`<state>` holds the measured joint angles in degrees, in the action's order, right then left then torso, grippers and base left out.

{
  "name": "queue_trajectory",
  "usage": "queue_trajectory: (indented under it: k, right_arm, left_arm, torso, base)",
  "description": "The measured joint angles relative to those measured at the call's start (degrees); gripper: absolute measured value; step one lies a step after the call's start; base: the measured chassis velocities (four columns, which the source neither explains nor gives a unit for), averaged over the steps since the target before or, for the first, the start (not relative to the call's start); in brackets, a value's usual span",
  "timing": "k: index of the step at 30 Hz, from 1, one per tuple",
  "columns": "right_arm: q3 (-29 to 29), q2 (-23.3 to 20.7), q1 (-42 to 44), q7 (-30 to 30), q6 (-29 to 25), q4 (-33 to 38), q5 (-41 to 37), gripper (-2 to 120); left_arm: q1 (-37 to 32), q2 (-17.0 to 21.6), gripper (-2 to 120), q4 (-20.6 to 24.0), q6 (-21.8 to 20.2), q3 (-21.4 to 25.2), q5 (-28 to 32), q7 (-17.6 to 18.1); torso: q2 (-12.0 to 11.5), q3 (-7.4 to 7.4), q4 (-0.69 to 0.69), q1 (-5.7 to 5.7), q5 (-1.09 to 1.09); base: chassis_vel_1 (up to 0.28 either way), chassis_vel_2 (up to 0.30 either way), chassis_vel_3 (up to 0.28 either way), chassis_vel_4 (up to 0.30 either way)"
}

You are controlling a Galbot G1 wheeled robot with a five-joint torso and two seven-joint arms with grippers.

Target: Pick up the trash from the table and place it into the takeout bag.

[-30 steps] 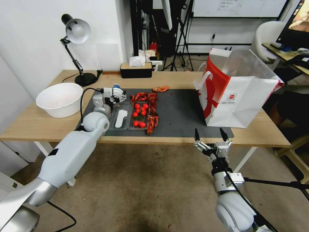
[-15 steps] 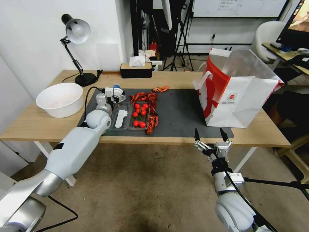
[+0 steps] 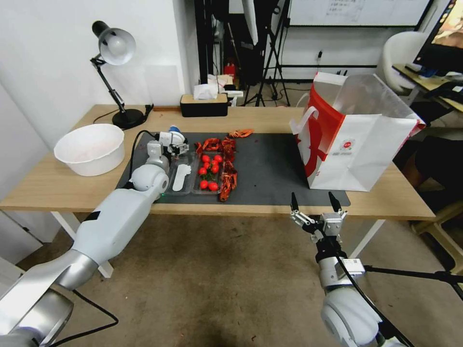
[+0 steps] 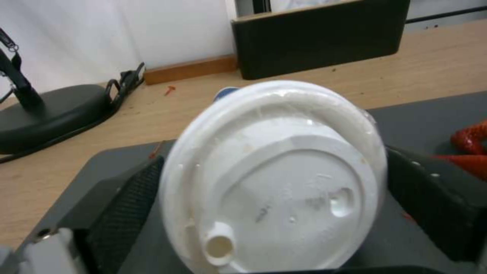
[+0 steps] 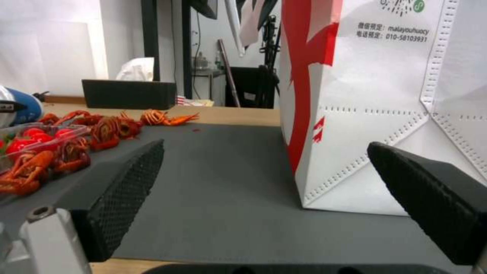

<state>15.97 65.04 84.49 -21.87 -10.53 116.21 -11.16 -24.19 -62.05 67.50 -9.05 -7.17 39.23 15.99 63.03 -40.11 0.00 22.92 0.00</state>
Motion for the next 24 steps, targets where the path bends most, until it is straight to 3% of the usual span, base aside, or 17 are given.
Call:
queue_trajectory:
  k: [4, 9, 17, 24]
  right_arm:
    - [-0.05, 0.11, 0.01, 0.02, -0.01, 0.00, 0.12, 100]
    - [-0.13, 0.20, -0.01, 0.04, -0.01, -0.02, 0.22, 100]
    - [-0.14, 0.23, 0.07, 0.06, -0.03, -0.02, 0.35, 100]
    - [-0.13, 0.29, 0.03, 0.07, -0.04, -0.01, 0.38, 100]
  left_arm:
    - [-0.11, 0.04, 81, 0.03, 0.00, -0.07, -0.18, 0.00]
    - [-0.25, 0.30, 73, 0.19, 0.04, -0.12, -0.43, -0.07]
    - [0.30, 0.88, 70, 0.97, 2.30, -0.40, -1.75, -1.65]
    - [2.64, 1.79, 70, 5.31, 6.52, -1.85, 1.42, -7.27]
  torso:
    - [0.00, 0.00, 0.00, 0.00, 0.00]
    - [0.00, 0.01, 0.01, 0.00, 0.01]
    - [0.00, 0.01, 0.01, 0.00, 0.00]
    - [0.00, 0.01, 0.00, 0.00, 0.01]
  base:
    - [0.000, 0.000, 0.000, 0.000]
    - [0.000, 0.000, 0.000, 0.000]
    - [0.000, 0.000, 0.000, 0.000]
    - [0.000, 0.000, 0.000, 0.000]
